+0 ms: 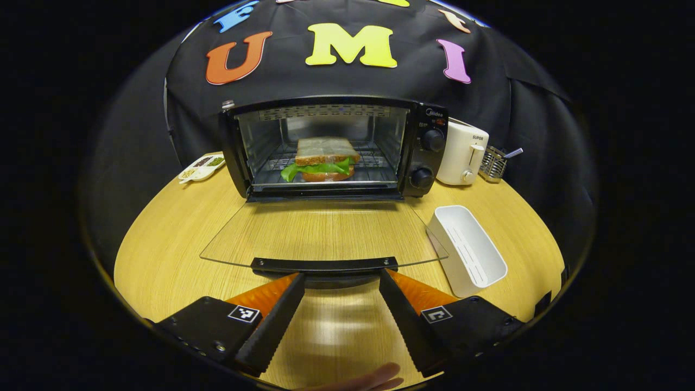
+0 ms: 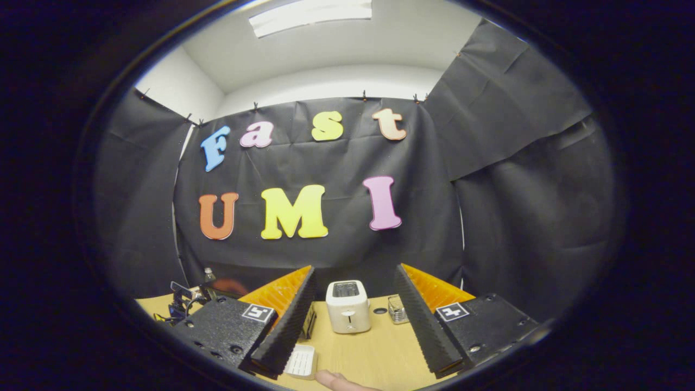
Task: Open the electric oven with the left hand, put the food in, and close the electric oven.
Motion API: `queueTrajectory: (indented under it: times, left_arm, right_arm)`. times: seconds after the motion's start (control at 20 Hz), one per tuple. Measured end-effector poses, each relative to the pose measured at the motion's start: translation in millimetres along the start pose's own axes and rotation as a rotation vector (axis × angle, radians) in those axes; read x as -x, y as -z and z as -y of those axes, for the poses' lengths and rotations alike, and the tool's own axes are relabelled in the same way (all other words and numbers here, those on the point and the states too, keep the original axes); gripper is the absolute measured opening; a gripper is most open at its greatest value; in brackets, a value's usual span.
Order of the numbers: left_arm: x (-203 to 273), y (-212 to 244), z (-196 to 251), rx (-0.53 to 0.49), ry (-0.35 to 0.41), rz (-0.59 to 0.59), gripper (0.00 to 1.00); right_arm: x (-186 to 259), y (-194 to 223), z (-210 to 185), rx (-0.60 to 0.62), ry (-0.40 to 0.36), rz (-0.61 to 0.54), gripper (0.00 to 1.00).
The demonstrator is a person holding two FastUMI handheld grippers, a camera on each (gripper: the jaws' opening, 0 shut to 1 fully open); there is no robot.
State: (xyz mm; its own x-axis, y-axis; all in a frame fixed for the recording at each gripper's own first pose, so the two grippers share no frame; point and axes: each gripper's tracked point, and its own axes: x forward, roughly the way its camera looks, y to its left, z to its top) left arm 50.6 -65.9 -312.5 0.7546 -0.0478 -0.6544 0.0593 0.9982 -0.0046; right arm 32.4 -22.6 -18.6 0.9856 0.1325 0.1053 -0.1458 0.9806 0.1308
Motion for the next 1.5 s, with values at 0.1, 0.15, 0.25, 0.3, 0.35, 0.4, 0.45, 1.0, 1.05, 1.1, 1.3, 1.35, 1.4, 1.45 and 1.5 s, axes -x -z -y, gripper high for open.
queueTrajectory:
  times: [0.1,0.15,0.25,0.3,0.35,0.4,0.45,1.0,1.05,1.1,1.3,1.35,1.4,1.45,1.5]
  left_arm:
    - [2.0,-4.1,-0.2,-0.01,-0.006,0.007,0.92]
    - [3.8,-7.4,-1.0,-0.008,-0.011,0.016,0.92]
    - [6.3,-15.3,-0.9,-0.016,-0.026,0.036,0.92]
    - [7.5,-20.2,-1.0,-0.023,-0.035,0.045,0.92]
    - [8.8,-24.4,-1.3,-0.033,-0.043,0.056,0.92]
    - [10.1,-29.6,-2.0,-0.039,-0.05,0.071,0.92]
    - [11.6,-35.0,-1.7,-0.044,-0.055,0.089,0.92]
    - [13.6,-104.6,-12.5,-0.096,-0.103,0.286,0.96]
    - [12.9,-112.5,-11.8,-0.095,-0.104,0.303,0.98]
    - [11.0,-119.1,-11.7,-0.093,-0.105,0.313,0.98]
    - [1.7,-150.9,-13.3,-0.096,-0.1,0.392,0.99]
    - [-2.4,-157.4,-14.9,-0.105,-0.103,0.403,0.99]
    - [-6.6,-164.7,-16.5,-0.105,-0.107,0.418,0.99]
    - [-10.7,-172.5,-17.6,-0.107,-0.108,0.433,0.99]
    - [-15.7,-179.7,-19.1,-0.108,-0.11,0.448,0.99]
  right_arm:
    - [-2.8,3.2,0.2,-0.015,-0.02,-0.011,0.94]
    - [-1.9,3.0,0.5,-0.021,-0.029,-0.014,0.94]
    - [-3.2,2.4,5.2,-0.027,-0.028,-0.009,0.93]
    - [-3.5,3.4,7.0,-0.027,-0.025,-0.009,0.93]
    - [-3.9,3.4,7.5,-0.027,-0.026,-0.009,0.93]
    - [-3.8,4.5,7.1,-0.03,-0.028,-0.011,0.93]
    - [-2.5,6.4,7.0,-0.033,-0.029,-0.015,0.93]
    - [9.0,5.8,2.0,-0.031,-0.041,-0.03,0.93]
    - [10.4,4.6,0.6,-0.029,-0.044,-0.028,0.93]
    - [12.2,3.2,0.2,-0.027,-0.045,-0.025,0.94]
    - [15.9,2.6,2.3,-0.024,-0.034,-0.028,0.93]
    - [17.8,2.5,3.2,-0.025,-0.032,-0.03,0.93]
    - [19.5,2.5,2.8,-0.026,-0.032,-0.031,0.93]
    - [20.6,2.3,3.5,-0.028,-0.029,-0.034,0.93]
    - [21.6,2.6,4.2,-0.03,-0.026,-0.034,0.93]
